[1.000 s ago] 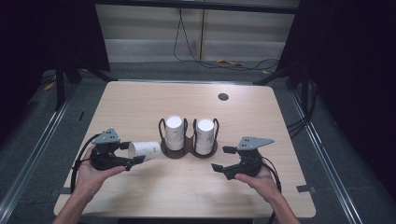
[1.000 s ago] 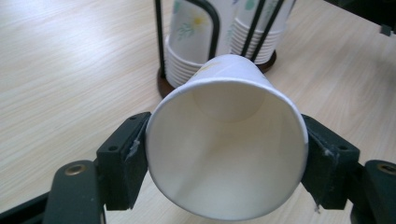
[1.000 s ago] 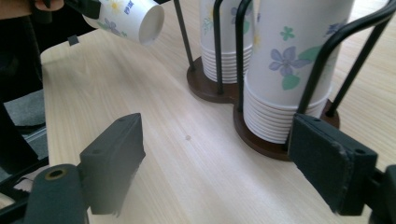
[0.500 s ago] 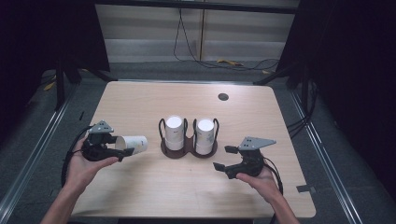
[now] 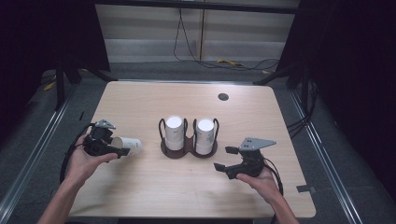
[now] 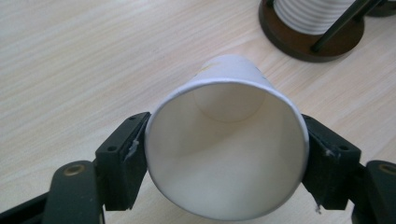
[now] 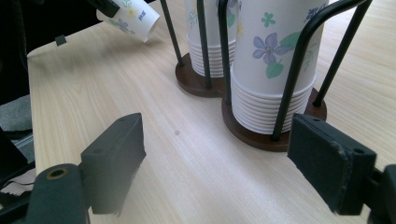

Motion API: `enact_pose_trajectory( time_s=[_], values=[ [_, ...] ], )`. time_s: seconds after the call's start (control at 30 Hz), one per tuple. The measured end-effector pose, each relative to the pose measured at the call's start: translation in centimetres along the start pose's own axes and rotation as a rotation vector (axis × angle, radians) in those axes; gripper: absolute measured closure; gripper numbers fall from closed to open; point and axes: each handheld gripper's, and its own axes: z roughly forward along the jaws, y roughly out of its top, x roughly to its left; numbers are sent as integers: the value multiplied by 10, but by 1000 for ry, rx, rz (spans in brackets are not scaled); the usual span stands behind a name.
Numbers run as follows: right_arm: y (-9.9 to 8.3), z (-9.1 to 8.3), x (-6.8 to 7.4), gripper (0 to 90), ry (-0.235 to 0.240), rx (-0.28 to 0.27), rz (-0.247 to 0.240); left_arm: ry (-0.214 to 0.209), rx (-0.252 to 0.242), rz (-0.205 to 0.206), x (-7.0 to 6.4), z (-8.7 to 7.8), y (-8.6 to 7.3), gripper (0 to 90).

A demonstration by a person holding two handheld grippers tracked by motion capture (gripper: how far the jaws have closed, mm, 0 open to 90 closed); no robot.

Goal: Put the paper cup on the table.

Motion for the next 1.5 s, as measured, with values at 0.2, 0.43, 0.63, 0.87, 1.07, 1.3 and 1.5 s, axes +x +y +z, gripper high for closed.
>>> enact_pose_trajectory(
  time_s=[0.2, 0.43, 0.63, 0.87, 1.07, 1.3, 1.5],
  values=[
    [0, 1, 1, 189, 2, 6, -5, 20, 59, -10, 7, -1, 7, 257],
    [0, 2, 1, 188, 2, 7, -2, 50, 109, -4, 12, 2, 14, 256],
    [-1, 1, 0, 188, 0, 2, -5, 48, 156, 4, 14, 6, 19, 251],
    [-1, 2, 2, 188, 3, 9, -3, 36, 185, 24, 13, 11, 24, 233],
    [-1, 2, 2, 188, 4, 8, -3, 31, 170, 24, 14, 12, 27, 224],
    [-1, 2, 2, 188, 4, 7, -3, 23, 154, 27, 13, 13, 30, 215],
    [-1, 2, 2, 190, 5, 7, -3, 27, 121, 21, 11, 14, 33, 206]
  ],
)
